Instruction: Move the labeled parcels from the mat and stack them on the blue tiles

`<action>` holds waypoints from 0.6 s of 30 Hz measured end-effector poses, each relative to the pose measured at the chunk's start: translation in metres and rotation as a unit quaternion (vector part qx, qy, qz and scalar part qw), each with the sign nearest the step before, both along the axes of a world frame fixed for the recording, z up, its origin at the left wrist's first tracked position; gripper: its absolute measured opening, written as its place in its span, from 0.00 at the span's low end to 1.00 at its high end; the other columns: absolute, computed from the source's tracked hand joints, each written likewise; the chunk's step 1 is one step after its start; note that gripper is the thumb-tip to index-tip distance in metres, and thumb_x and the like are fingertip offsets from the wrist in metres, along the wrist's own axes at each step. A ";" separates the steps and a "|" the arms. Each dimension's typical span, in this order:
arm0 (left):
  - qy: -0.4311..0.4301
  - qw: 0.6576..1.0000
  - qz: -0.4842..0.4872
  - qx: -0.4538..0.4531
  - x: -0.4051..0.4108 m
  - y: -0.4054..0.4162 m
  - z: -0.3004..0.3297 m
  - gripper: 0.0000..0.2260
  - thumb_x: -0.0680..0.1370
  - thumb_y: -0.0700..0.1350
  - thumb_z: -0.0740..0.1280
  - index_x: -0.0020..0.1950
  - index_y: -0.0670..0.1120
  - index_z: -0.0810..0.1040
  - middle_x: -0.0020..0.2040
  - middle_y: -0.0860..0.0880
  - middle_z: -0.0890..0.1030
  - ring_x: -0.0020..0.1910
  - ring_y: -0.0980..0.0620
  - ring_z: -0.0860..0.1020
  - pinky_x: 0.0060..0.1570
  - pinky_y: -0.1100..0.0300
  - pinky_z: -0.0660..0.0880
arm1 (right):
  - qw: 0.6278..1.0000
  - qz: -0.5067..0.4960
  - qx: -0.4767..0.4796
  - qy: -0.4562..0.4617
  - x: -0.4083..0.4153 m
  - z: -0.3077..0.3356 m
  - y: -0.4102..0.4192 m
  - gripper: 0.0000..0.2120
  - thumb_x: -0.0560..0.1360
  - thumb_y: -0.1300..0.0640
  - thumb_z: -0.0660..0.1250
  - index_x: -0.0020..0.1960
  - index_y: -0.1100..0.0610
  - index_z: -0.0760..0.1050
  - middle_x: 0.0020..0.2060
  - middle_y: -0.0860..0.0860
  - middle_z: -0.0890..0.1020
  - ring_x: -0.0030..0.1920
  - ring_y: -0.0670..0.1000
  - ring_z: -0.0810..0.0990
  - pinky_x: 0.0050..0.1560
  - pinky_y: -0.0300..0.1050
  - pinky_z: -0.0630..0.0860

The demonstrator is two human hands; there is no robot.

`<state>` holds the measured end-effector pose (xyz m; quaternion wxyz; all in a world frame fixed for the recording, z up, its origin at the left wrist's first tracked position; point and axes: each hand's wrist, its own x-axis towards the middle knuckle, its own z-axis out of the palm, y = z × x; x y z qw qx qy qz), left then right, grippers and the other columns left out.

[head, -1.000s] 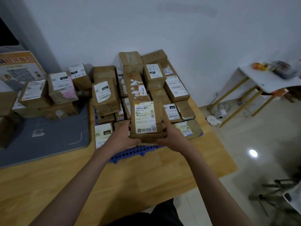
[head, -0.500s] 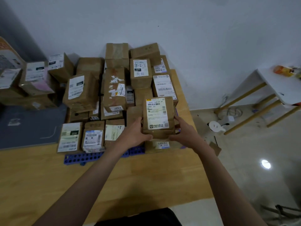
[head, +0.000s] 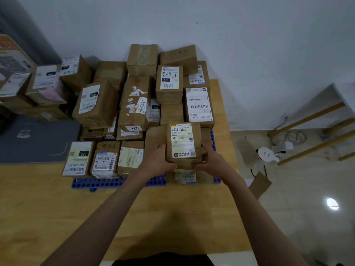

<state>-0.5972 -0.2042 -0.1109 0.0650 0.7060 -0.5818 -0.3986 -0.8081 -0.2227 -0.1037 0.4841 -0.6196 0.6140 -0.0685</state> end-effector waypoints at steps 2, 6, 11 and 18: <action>0.001 1.000 0.002 -0.001 -0.001 -0.007 -0.002 0.30 0.69 0.52 0.75 0.66 0.46 0.69 0.63 0.48 0.72 0.58 0.49 0.73 0.50 0.57 0.72 | 1.000 0.006 -0.001 0.002 0.001 -0.002 -0.008 0.43 0.68 0.60 0.77 0.77 0.52 0.59 0.65 0.51 0.77 0.63 0.51 0.76 0.63 0.51 0.76; -0.009 1.000 0.000 -0.010 0.000 -0.018 -0.006 0.29 0.68 0.52 0.75 0.65 0.47 0.70 0.62 0.48 0.73 0.57 0.49 0.74 0.48 0.57 0.71 | 1.000 0.003 0.001 0.003 0.000 -0.004 -0.019 0.45 0.68 0.60 0.77 0.78 0.52 0.56 0.65 0.50 0.77 0.64 0.51 0.75 0.63 0.50 0.75; -0.001 1.000 0.002 -0.009 0.003 -0.024 -0.010 0.30 0.67 0.53 0.76 0.65 0.48 0.71 0.61 0.50 0.73 0.55 0.52 0.74 0.48 0.58 0.71 | 1.000 0.004 -0.004 0.007 0.001 -0.006 -0.022 0.45 0.67 0.59 0.77 0.77 0.52 0.58 0.63 0.51 0.78 0.63 0.52 0.76 0.62 0.51 0.76; -0.044 0.998 -0.051 0.002 0.015 -0.021 -0.007 0.31 0.67 0.56 0.76 0.66 0.48 0.71 0.61 0.49 0.73 0.52 0.53 0.72 0.45 0.59 0.69 | 0.998 0.019 -0.047 0.047 0.000 0.006 -0.015 0.39 0.68 0.55 0.77 0.74 0.50 0.62 0.59 0.47 0.76 0.57 0.50 0.76 0.57 0.51 0.77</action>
